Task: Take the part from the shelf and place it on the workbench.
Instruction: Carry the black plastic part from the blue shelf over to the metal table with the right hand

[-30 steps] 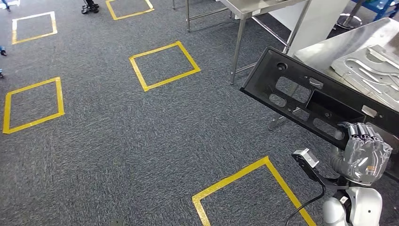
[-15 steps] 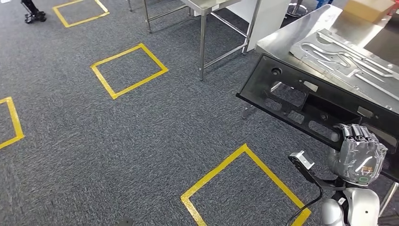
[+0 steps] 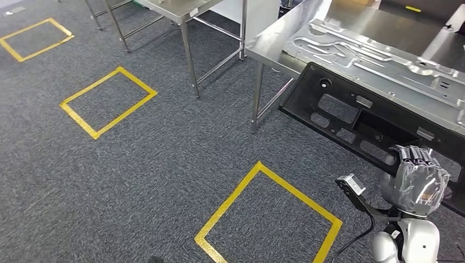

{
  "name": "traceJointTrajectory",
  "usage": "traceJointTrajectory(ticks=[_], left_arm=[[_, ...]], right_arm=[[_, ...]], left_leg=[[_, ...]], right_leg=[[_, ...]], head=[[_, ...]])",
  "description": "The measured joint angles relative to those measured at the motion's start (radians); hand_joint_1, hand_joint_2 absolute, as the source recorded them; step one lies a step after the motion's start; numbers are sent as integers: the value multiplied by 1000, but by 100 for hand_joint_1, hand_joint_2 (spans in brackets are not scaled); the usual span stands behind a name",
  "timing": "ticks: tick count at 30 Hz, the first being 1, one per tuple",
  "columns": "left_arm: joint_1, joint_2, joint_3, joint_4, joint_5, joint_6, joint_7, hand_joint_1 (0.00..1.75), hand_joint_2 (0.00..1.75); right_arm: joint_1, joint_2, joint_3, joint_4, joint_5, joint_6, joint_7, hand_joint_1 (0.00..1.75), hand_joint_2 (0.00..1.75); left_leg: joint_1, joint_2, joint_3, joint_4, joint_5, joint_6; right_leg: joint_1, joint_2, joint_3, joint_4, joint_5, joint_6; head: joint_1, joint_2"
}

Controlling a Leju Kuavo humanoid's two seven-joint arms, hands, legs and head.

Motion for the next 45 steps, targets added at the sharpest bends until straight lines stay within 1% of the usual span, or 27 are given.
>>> traceJointTrajectory(ticks=[1,3,4,6,7,9,11,13,14,16,17,18,21,23,24,26,28,29,30,32,34,36,38,40,43,44,45], left_arm=[[1,1,-2,0,-1,-2,0,0,175],[2,3,-4,0,-3,-6,2,0,175],[2,4,-6,0,-4,-7,4,0,175],[2,5,-8,0,-5,-9,11,0,175],[2,4,-9,0,-5,-10,15,0,175],[1,3,-10,0,-6,-13,20,0,175],[2,3,-12,0,-6,-16,24,0,175],[4,3,-12,0,-6,-17,28,0,175],[5,3,-12,0,-6,-17,29,0,175],[5,3,-12,0,-6,-17,30,0,175],[5,2,-13,0,-6,-16,30,0,175],[3,2,-13,0,-7,-16,30,0,175],[-5,1,-14,0,-11,-16,27,0,175],[-8,2,-14,0,-16,-18,26,0,175],[-9,2,-15,0,-20,-22,26,0,175],[-8,2,-18,0,-30,-31,27,0,175],[-5,3,-22,0,-37,-37,29,0,175],[-3,3,-25,0,-39,-38,29,0,175],[-2,3,-27,0,-40,-38,29,0,175],[-1,4,-31,0,-44,-38,30,0,175],[-2,7,-35,0,-47,-33,34,0,175],[-1,8,-37,0,-47,-25,37,0,175],[3,8,-38,0,-47,-19,38,0,175],[3,7,-38,0,-47,-15,38,0,175],[5,7,-39,0,-48,-12,42,0,175],[7,7,-39,0,-48,-12,44,0,175],[9,6,-39,0,-48,-12,45,0,175]], right_arm=[[2,0,2,0,-1,0,0,175,175],[4,0,4,1,-2,0,2,175,175],[4,0,6,1,-2,0,3,175,175],[6,0,8,4,2,0,10,175,175],[8,0,8,6,6,0,13,175,175],[6,0,10,9,14,0,19,175,175],[4,0,14,13,19,0,25,175,175],[10,0,17,19,21,0,30,175,175],[13,0,18,21,21,0,31,175,175],[16,-1,19,25,17,0,30,175,175],[17,-2,20,25,11,0,30,175,175],[19,-3,21,25,1,0,30,175,175],[38,-13,19,18,-32,0,14,175,175],[53,-17,14,8,-43,0,-8,175,175],[56,-16,12,2,-44,0,-17,175,175],[62,-14,9,-10,-42,0,-27,175,175],[69,-12,7,-17,-40,0,-30,175,175],[74,-12,7,-18,-40,0,-30,175,175],[77,-11,6,-19,-39,0,-30,175,175],[83,-11,5,-21,-39,0,-30,175,175],[86,-11,5,-22,-37,0,-30,175,175],[89,-9,5,-22,-31,0,-27,175,175],[91,-7,5,-22,-22,0,-22,175,175],[91,-5,5,-22,-18,0,-15,175,175],[98,-5,5,-22,-17,0,-6,175,175],[102,-5,5,-22,-17,0,-6,175,175],[105,-5,5,-22,-17,0,-6,175,175]], left_leg=[[1,-19,27,-72,46,4],[3,-66,80,-198,94,15],[2,-82,95,-232,97,21],[0,-68,110,-251,87,33],[0,-56,118,-259,86,40],[1,-31,137,-269,85,52],[-1,-7,150,-272,77,59],[-3,17,162,-271,63,59],[-3,30,171,-271,54,58],[-4,53,197,-272,33,54],[-5,62,208,-273,23,51],[-6,69,214,-273,15,46],[-11,82,224,-274,2,29],[-10,65,224,-251,-6,21],[-9,48,207,-216,-17,17],[-4,15,136,-92,-64,9],[-1,8,58,17,-103,3],[-1,7,37,28,-94,2],[-1,7,34,4,-62,3],[-4,6,68,-118,28,14],[-9,4,100,-209,44,29],[-12,2,113,-236,27,44],[-8,3,138,-253,47,56],[-5,4,166,-260,47,63],[-4,4,200,-266,22,63],[-3,3,216,-269,10,61],[-2,3,235,-272,-4,60]], right_leg=[[0,16,7,1,-4,3],[1,46,15,4,-12,13],[-1,60,15,3,-14,20],[-4,79,13,7,-9,34],[-4,69,12,14,-9,39],[1,13,-13,65,-30,45],[2,-46,-83,179,-77,53],[0,-64,-154,276,-99,58],[0,-67,-166,275,-80,57],[2,-80,-136,168,7,51],[5,-89,-112,108,41,47],[11,-97,-95,58,57,42],[21,-99,-83,24,51,22],[14,-90,-71,20,49,12],[10,-86,-64,17,45,6],[8,-79,-53,15,37,-3],[9,-68,-45,15,27,-6],[9,-61,-39,16,21,-5],[9,-55,-32,17,14,-4],[10,-46,-15,19,-3,1],[12,-40,-3,21,-15,10],[12,-37,4,26,-13,24],[11,-43,7,45,-14,37],[8,-54,-29,110,-30,47],[2,-61,-155,264,-83,58],[0,-63,-187,281,-99,61],[-2,-65,-203,266,-104,62]], head=[[0,0],[0,0],[0,0],[0,0],[0,0],[0,0],[0,0],[0,0],[0,0],[0,0],[0,0],[0,0],[1,0],[1,0],[1,0],[1,0],[1,0],[1,0],[1,0],[1,0],[1,0],[1,0],[1,0],[1,0],[1,0],[1,0],[1,0]])
